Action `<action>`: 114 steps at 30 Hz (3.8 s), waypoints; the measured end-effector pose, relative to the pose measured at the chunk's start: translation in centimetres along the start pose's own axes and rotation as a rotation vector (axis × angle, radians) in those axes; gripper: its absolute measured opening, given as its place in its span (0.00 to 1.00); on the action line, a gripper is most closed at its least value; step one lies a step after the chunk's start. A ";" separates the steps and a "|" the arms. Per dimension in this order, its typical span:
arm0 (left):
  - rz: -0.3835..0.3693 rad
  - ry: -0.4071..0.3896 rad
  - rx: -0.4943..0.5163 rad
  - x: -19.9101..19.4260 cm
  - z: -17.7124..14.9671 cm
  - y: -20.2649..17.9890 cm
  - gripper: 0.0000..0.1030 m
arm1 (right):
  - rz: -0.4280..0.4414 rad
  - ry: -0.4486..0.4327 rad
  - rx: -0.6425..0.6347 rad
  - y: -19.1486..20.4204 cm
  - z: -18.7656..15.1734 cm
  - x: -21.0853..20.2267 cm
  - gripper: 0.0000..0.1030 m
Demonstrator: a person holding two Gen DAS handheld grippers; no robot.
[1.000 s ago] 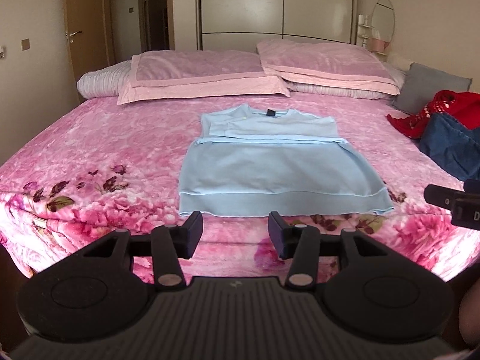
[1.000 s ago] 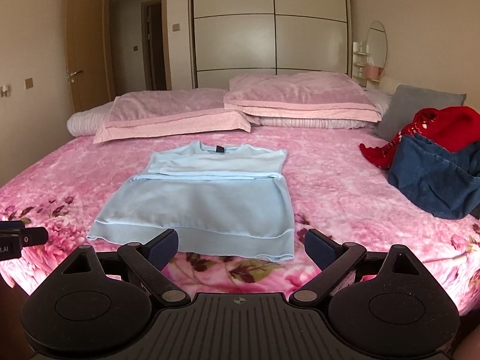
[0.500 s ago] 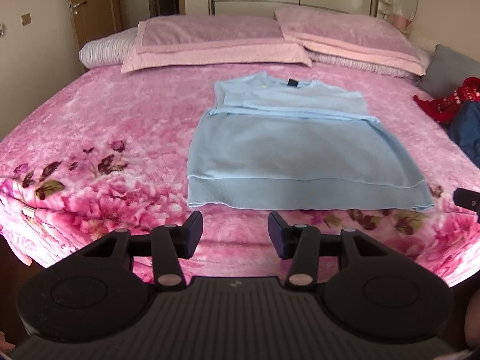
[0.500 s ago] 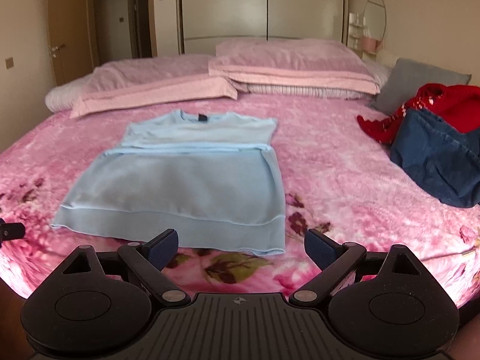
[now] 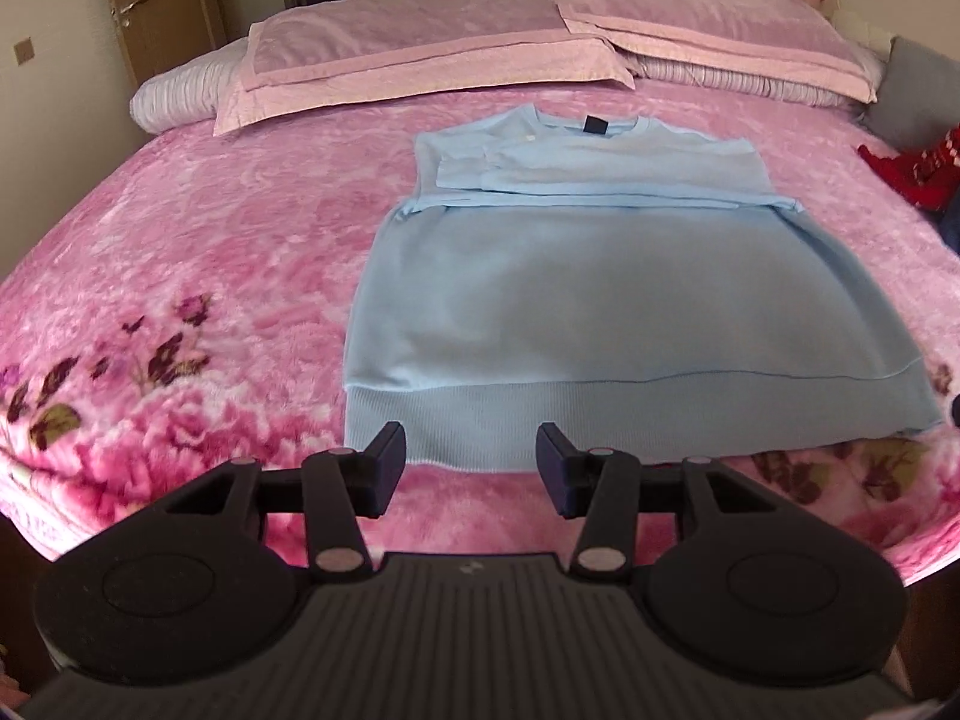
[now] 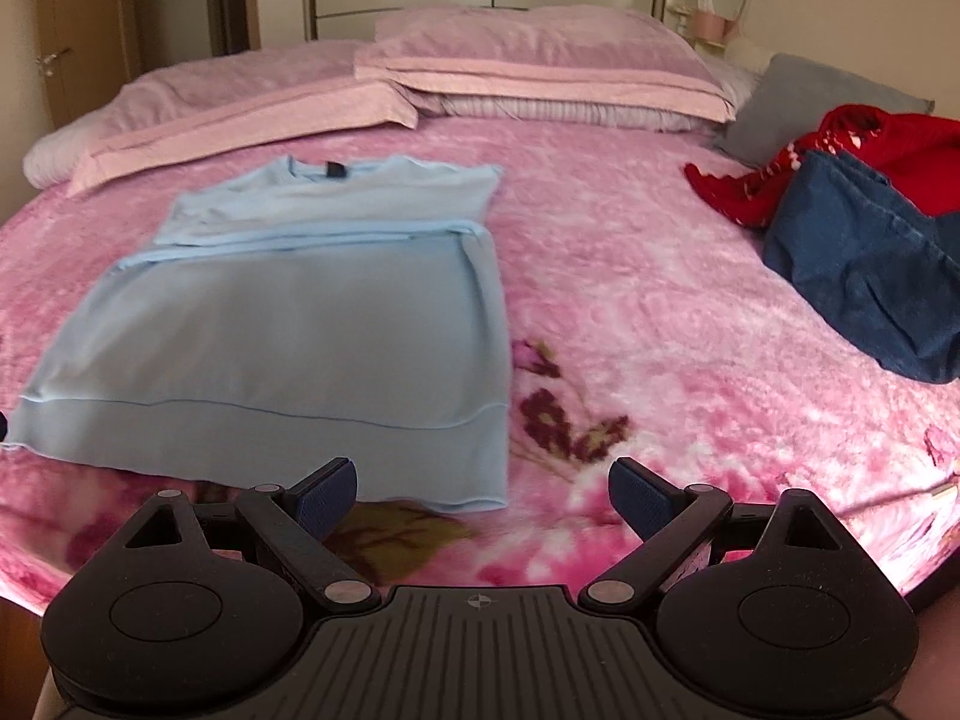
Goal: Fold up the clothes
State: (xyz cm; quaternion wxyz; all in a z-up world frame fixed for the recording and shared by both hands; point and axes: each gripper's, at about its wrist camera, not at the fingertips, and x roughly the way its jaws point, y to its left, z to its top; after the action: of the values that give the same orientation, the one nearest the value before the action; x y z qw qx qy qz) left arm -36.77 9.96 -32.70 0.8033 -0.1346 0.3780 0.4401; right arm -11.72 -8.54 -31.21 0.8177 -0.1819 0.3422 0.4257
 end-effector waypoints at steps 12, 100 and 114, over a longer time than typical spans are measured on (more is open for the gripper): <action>-0.146 0.010 -0.156 4.8 1.5 6.3 0.42 | 0.116 -0.036 0.118 -3.9 1.5 3.3 0.91; -0.828 0.014 -0.758 -4.6 -9.9 19.5 0.07 | 0.759 0.193 0.681 -15.4 -3.3 -7.4 0.09; -0.811 -0.010 -0.683 9.5 5.1 18.2 0.07 | 0.732 0.136 0.634 -13.4 11.1 6.3 0.09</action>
State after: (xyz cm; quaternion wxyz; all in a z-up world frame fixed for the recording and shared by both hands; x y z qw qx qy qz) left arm -45.94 28.98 -33.99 0.8213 -0.5218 0.1268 0.1926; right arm 6.29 -6.11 -27.86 0.6050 0.1809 0.5492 0.5474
